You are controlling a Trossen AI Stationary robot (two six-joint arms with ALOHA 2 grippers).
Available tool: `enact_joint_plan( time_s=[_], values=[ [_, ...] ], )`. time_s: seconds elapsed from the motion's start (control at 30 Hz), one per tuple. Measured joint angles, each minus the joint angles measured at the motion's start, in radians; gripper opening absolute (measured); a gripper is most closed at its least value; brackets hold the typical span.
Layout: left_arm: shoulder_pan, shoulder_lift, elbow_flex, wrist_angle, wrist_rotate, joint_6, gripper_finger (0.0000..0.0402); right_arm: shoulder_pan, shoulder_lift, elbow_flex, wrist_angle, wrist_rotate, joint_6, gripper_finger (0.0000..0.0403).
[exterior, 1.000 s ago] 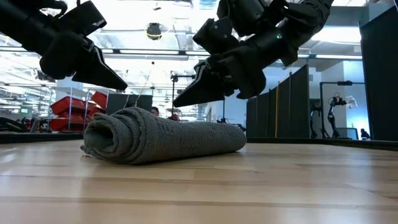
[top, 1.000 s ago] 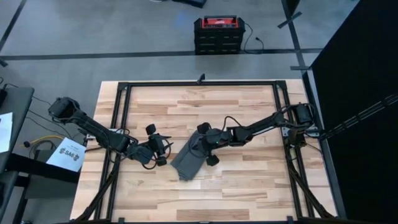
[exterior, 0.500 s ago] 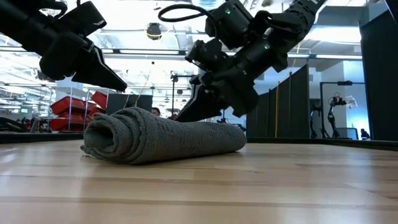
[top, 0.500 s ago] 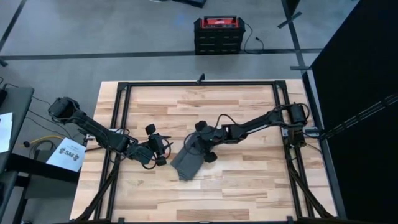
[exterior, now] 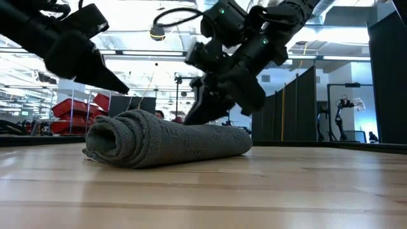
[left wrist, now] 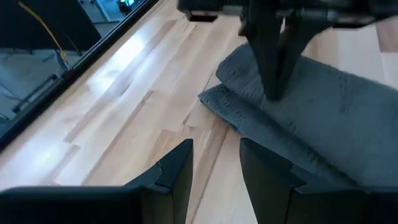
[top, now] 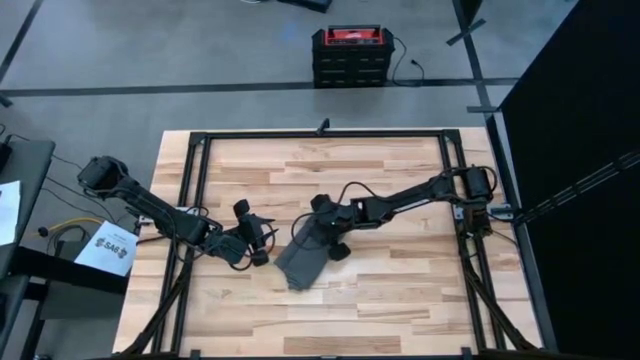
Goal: Roll towel
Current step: Roll the gray towel
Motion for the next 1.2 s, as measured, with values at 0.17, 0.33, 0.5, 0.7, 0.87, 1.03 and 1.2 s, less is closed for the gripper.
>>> enact_joint_plan(
  time_s=[0.17,0.33,0.5,0.7,0.87,1.03,1.2],
  values=[
    [0.093,0.037,0.000,0.199,0.261,-0.073,0.0118,-0.001,0.000,0.000,-0.020,0.000,-0.002,0.0000],
    [0.148,0.230,0.031,0.387,0.422,0.143,0.0118,-0.014,0.000,0.000,-0.026,0.000,-0.017,0.0000],
    [0.215,0.318,0.062,0.368,0.426,0.160,0.0118,-0.014,0.000,0.000,-0.049,0.000,0.004,0.0000],
    [0.301,0.455,0.064,0.507,0.512,0.195,0.0118,-0.012,0.000,0.000,-0.040,0.000,0.005,0.0000],
    [0.348,0.561,0.093,0.587,0.572,0.232,0.0118,-0.027,0.002,-0.017,-0.046,-0.003,0.008,0.0000],
    [0.370,0.661,0.152,0.557,0.605,0.248,0.0118,-0.034,0.002,-0.021,-0.053,-0.003,0.008,0.0000],
    [0.383,0.694,0.174,0.488,0.602,0.219,0.0118,-0.028,0.002,-0.021,-0.098,-0.002,0.001,0.0000]
  ],
)
